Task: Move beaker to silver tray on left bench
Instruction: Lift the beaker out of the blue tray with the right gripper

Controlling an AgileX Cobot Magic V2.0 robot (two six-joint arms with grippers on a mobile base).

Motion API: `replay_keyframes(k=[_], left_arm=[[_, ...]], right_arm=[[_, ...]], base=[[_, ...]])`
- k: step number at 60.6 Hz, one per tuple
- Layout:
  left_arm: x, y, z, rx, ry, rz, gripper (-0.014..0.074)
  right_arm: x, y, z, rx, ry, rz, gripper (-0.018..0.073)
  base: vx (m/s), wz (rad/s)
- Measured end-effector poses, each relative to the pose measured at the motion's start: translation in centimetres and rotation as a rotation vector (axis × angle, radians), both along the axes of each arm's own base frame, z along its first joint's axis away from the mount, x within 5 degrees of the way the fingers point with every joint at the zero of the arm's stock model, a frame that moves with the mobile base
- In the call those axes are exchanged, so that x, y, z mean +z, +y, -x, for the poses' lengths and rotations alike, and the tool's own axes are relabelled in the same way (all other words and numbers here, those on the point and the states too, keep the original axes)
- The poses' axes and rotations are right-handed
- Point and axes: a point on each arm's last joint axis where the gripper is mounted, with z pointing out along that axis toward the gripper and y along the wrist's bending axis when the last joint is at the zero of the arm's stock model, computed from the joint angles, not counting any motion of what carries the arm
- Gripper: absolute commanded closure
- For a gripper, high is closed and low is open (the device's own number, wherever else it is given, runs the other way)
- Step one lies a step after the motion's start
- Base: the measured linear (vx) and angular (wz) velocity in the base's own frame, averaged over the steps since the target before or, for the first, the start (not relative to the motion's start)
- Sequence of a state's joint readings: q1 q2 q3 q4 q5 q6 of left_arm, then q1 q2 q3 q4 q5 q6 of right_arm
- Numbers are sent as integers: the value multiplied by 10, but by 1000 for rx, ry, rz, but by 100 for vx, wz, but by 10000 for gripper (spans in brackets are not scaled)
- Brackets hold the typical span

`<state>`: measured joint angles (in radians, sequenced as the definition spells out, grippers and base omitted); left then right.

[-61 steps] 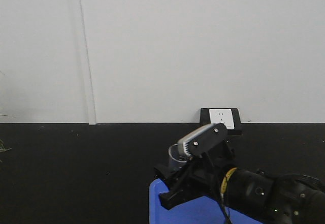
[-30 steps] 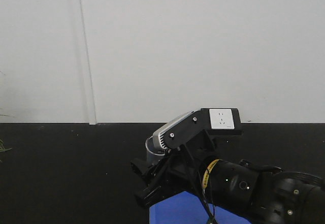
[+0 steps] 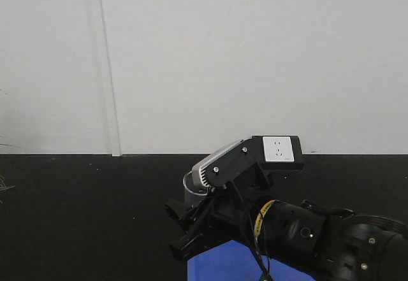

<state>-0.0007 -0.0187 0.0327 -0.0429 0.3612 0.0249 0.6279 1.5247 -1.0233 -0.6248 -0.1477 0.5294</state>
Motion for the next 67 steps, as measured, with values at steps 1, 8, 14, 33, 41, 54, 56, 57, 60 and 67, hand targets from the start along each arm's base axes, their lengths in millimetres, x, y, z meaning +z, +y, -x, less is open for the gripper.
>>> replay_keyframes(k=[1,8,14,33,41,54,56,57,60,67], left_arm=[[0,0,0,0,0,0,595],[0,0,0,0,0,0,595],[0,0,0,0,0,0,595],[0,0,0,0,0,0,595],[0,0,0,0,0,0,595],[0,0,0,0,0,0,595],[0,0,0,0,0,0,595],[0,0,0,0,0,0,595],[0,0,0,0,0,0,595],[0,0,0,0,0,0,595]], right_arm=[[0,0,0,0,0,0,573],[0,0,0,0,0,1,573],[0,0,0,0,0,1,573],[0,0,0,-1,1,2,573],[0,0,0,-1,1,2,573],[0,0,0,-2,2,3,573],[0,0,0,-2,2,3,573],[0,0,0,-2,2,3,573],[0,0,0,-2,2,3,573],[0,0,0,-3,3,3,573]], base=[[0,0],[0,0],[0,0],[-3,-2],[-10,-2],[-16,-1],[-20,1],[-20,3],[-21,4],[-21,6]])
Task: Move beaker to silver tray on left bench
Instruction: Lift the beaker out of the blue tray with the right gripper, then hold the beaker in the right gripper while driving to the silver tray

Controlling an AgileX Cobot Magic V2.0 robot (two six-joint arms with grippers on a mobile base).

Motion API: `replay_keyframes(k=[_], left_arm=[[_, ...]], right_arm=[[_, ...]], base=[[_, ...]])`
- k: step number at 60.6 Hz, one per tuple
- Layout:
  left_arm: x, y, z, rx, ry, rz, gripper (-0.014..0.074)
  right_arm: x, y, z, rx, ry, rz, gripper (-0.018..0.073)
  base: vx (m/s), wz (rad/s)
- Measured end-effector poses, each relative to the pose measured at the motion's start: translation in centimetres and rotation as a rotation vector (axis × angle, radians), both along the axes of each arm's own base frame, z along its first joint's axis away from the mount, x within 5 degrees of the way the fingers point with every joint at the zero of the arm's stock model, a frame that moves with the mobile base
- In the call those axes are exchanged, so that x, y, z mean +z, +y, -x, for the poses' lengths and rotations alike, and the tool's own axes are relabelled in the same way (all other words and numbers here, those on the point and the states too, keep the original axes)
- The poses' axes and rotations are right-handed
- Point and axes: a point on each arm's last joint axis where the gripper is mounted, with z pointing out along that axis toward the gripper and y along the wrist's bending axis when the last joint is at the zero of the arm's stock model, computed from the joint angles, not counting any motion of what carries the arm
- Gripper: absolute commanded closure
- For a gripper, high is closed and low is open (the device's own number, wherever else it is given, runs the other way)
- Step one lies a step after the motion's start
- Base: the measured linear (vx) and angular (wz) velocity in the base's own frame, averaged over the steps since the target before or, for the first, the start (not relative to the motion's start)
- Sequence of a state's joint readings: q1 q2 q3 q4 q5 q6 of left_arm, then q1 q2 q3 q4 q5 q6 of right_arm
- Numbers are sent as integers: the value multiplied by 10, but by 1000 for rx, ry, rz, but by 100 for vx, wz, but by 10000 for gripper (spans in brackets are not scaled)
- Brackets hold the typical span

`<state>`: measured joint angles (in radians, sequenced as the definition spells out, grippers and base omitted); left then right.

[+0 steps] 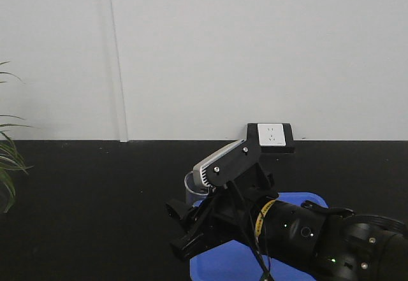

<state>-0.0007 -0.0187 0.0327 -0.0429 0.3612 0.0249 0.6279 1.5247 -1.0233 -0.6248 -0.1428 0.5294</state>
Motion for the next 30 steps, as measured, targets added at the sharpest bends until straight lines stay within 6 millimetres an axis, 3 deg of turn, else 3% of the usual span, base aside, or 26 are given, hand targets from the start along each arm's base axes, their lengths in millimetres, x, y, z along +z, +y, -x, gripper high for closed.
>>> replay_keyframes(k=[30], left_arm=[[0,0,0,0,0,0,595]], right_arm=[[0,0,0,-1,1,2,573]], base=[[-27,0]])
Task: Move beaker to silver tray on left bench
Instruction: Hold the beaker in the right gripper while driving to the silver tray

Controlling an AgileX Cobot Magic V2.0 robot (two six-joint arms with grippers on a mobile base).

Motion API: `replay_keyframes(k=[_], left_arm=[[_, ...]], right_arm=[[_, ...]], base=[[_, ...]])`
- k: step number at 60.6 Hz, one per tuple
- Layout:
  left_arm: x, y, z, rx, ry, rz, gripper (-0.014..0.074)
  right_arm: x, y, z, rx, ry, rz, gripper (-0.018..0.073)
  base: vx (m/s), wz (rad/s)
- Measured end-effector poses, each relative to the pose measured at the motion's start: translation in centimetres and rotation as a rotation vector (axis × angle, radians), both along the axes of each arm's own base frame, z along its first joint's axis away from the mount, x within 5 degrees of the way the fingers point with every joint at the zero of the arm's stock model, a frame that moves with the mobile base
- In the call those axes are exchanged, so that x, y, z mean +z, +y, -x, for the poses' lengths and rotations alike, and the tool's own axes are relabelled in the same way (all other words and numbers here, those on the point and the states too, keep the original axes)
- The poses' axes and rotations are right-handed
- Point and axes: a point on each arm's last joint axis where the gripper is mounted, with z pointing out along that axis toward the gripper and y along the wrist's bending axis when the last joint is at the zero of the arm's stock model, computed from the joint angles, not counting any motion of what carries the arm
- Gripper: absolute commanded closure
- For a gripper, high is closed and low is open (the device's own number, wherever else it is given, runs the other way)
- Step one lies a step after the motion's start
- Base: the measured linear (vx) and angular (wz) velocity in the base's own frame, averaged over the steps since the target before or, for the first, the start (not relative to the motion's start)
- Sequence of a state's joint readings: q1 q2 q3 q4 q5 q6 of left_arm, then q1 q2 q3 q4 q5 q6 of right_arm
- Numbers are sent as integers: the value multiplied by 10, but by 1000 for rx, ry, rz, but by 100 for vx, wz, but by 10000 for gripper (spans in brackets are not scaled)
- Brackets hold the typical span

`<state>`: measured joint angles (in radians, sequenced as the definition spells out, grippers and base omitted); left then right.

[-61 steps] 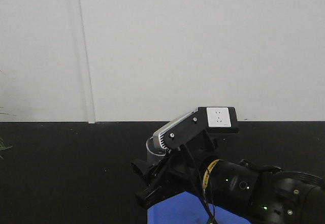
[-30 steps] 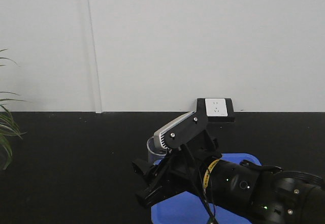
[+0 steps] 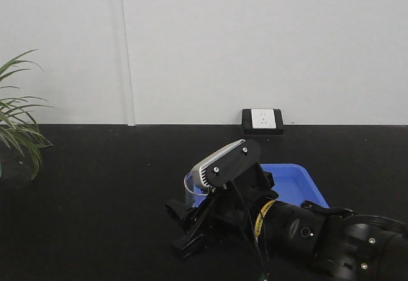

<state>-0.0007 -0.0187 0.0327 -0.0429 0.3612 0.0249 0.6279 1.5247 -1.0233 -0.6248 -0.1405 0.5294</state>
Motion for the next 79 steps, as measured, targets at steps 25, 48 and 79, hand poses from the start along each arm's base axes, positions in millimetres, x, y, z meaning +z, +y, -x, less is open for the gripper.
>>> replay_keyframes(k=[25,48,79], left_arm=[[0,0,0,0,0,0,595],[0,0,0,0,0,0,595],[0,0,0,0,0,0,595]], right_arm=[[0,0,0,0,0,0,573],[0,0,0,0,0,0,573],[0,0,0,0,0,0,573]], base=[[-33,0],[-34,-2],[-32,-2]])
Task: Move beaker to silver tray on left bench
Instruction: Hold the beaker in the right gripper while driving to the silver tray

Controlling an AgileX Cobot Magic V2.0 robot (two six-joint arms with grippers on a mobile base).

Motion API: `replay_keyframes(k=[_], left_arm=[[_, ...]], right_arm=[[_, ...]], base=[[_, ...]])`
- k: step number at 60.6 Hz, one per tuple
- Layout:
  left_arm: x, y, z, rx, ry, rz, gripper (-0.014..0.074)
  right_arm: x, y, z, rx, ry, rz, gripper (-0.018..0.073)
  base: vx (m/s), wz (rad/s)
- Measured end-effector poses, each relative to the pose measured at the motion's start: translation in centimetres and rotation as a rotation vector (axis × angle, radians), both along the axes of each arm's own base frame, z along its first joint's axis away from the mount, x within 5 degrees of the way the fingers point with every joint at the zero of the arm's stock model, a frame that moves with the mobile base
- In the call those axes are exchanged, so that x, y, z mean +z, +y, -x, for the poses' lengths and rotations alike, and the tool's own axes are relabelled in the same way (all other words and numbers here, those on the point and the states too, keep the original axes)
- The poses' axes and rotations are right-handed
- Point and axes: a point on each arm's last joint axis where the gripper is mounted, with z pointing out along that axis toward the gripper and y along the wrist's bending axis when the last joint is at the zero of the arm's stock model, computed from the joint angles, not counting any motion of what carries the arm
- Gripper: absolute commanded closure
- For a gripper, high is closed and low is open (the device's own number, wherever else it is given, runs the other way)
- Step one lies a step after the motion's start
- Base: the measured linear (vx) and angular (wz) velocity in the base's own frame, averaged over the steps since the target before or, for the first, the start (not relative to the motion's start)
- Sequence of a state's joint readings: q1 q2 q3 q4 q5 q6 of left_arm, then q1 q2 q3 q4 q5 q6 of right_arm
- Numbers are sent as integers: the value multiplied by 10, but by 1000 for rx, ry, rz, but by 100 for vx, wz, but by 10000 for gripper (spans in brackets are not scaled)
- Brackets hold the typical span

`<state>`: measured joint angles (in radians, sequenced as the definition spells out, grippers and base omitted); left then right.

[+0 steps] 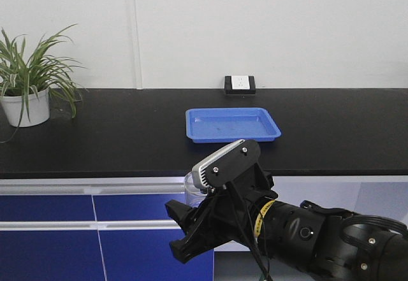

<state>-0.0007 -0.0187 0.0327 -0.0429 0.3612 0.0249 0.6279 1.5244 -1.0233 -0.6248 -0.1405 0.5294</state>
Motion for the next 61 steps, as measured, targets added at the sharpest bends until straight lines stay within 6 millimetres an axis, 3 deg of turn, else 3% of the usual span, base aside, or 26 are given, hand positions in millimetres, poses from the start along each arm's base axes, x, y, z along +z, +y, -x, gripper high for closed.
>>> replay_keyframes(k=[61], left_arm=[[0,0,0,0,0,0,595]], right_arm=[[0,0,0,0,0,0,573]], base=[[-26,-5]])
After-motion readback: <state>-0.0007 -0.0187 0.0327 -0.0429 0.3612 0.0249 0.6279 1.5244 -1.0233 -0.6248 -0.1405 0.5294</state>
